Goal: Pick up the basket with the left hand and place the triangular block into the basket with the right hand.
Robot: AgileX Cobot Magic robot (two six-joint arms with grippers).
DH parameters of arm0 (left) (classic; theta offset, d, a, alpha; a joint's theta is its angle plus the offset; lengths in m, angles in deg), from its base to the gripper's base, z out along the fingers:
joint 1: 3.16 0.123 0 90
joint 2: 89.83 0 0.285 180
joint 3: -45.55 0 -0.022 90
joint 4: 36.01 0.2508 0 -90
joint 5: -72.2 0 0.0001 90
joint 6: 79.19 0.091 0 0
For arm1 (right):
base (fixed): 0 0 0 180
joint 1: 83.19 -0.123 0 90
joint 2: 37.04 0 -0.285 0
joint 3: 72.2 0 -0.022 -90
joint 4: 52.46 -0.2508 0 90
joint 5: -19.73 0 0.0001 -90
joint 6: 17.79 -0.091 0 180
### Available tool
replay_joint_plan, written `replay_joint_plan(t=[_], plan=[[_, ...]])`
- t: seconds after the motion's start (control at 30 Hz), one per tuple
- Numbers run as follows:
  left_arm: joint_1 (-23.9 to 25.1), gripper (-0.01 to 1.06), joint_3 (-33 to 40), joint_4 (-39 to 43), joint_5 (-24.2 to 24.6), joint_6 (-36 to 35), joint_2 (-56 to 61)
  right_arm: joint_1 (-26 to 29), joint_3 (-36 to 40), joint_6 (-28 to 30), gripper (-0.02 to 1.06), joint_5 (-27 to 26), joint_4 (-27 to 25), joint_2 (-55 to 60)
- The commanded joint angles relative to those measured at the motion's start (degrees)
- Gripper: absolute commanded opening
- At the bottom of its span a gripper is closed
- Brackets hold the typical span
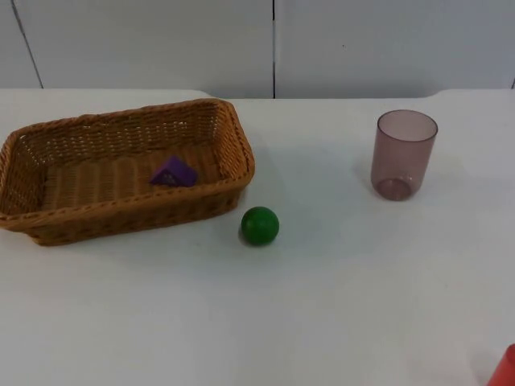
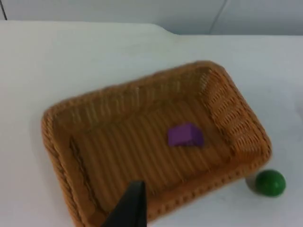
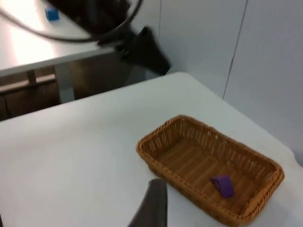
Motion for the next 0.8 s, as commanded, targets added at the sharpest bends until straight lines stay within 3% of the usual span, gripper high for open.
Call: replay_joint_plan(t=[0.0,0.23,0.43,0.63,0.77], plan=[[-0.44,1.05,3.62,0.30,-0.83,0.97,4.96,0.35,1.96,0.36,0.76,-0.21,0.38,-3.56],[-0.44,1.05,17.30,-0.44,-0.54,2.01,30.05,0.35,12.48,-0.75,0.76,1.00,0.38,-16.48],[-0.44,1.05,21.32,0.01,2.27,1.77,45.22,0.35,19.48,-2.87,0.76,1.22,0.38,-24.67],[-0.44,1.05,22.54,5.00,6.45,-6.37,59.15,0.35,23.61,-3.33,0.76,6.36,0.38,-33.46],[-1.27,1.05,22.54,17.96,9.61,-18.35,64.21,0.35,23.61,-3.33,0.76,13.64,0.81,-39.41]])
